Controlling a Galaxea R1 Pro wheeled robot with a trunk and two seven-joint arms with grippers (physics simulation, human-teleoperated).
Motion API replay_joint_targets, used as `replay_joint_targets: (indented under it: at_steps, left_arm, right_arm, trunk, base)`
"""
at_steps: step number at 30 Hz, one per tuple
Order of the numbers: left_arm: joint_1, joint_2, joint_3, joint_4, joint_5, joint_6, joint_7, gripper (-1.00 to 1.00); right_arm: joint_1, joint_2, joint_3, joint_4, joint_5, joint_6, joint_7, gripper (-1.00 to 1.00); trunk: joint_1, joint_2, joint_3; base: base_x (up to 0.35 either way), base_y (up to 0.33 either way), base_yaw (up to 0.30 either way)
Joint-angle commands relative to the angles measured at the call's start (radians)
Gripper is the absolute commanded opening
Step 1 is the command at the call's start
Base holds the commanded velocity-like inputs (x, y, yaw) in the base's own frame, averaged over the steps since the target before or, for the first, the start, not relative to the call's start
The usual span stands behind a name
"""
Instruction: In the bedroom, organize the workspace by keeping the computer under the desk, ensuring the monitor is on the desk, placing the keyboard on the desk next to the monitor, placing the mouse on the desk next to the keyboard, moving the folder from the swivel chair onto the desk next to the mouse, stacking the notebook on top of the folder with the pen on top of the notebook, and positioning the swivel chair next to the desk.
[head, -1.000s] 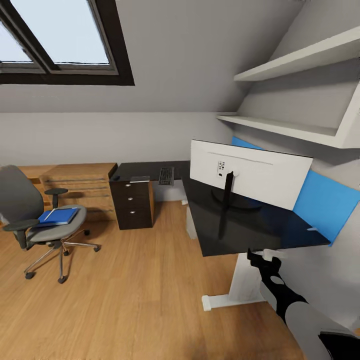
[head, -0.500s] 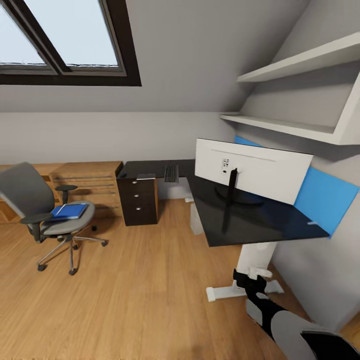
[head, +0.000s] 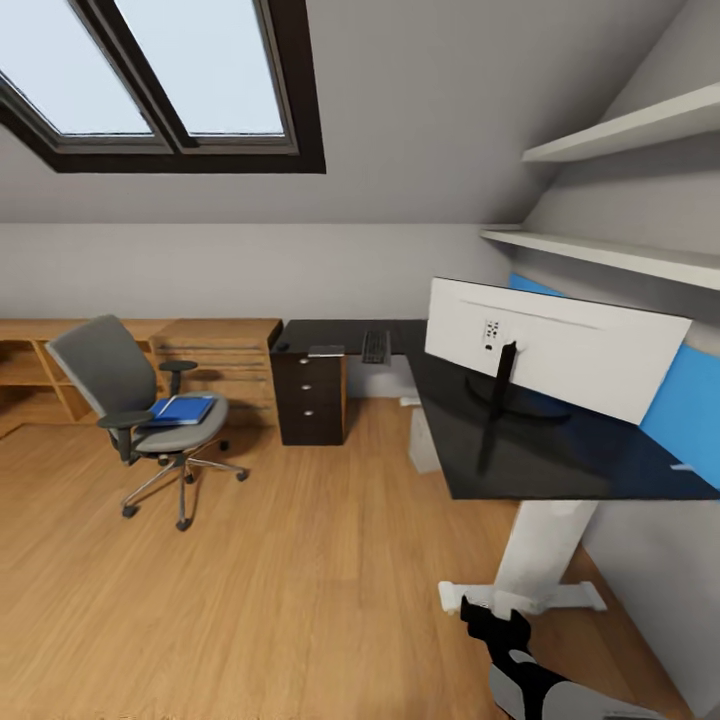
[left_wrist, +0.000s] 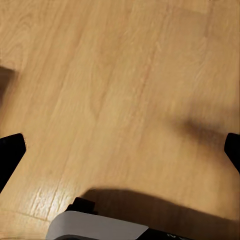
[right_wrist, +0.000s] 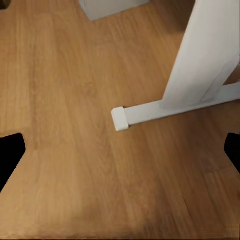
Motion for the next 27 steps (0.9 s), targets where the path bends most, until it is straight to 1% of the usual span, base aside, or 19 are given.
replay_joint_targets:
  at_steps: [1,6,9,14,17,21,27]
  left_arm:
    - [0.001,0.0,0.002,-0.002,0.003,-0.001,-0.001,1.0]
    - [0.001,0.011,0.002,-0.001,0.004,-0.001,-0.001,1.0]
    - [0.001,0.019,0.002,-0.001,0.005,-0.001,-0.001,1.0]
    - [0.001,0.022,0.002,-0.001,0.006,0.0,-0.001,1.0]
    - [0.001,0.022,0.002,-0.001,0.006,0.0,-0.001,1.0]
    - [0.001,0.023,0.002,-0.001,0.006,0.001,-0.001,1.0]
    - [0.001,0.023,0.002,-0.001,0.006,0.001,-0.002,1.0]
  right_arm:
    - [0.004,0.0,-0.004,0.002,-0.004,-0.006,0.002,1.0]
    - [0.042,0.0,-0.004,0.004,-0.004,-0.008,0.002,1.0]
    - [0.069,0.003,-0.003,0.005,-0.005,-0.015,0.002,1.0]
    - [0.084,0.019,-0.003,0.005,-0.004,-0.046,0.002,1.0]
    - [0.088,0.023,-0.004,0.005,-0.003,-0.058,0.002,1.0]
    - [0.09,0.025,-0.004,0.005,-0.004,-0.064,0.002,1.0]
    - [0.091,0.026,-0.004,0.005,-0.004,-0.065,0.002,1.0]
  trunk:
    - [0.0,-0.001,-0.001]
    - [0.0,-0.001,-0.003]
    - [0.0,-0.001,-0.004]
    - [0.0,-0.001,-0.005]
    - [0.0,-0.001,-0.005]
    - [0.0,-0.001,-0.005]
    - [0.0,-0.001,-0.005]
  base:
    - [-0.001,0.0,0.247]
    - [0.0,0.015,0.183]
    - [0.0,0.155,0.068]
    - [0.0,0.257,0.021]
    - [0.0,0.29,0.007]
    - [0.02,0.308,0.002]
    - [0.143,0.305,0.0]
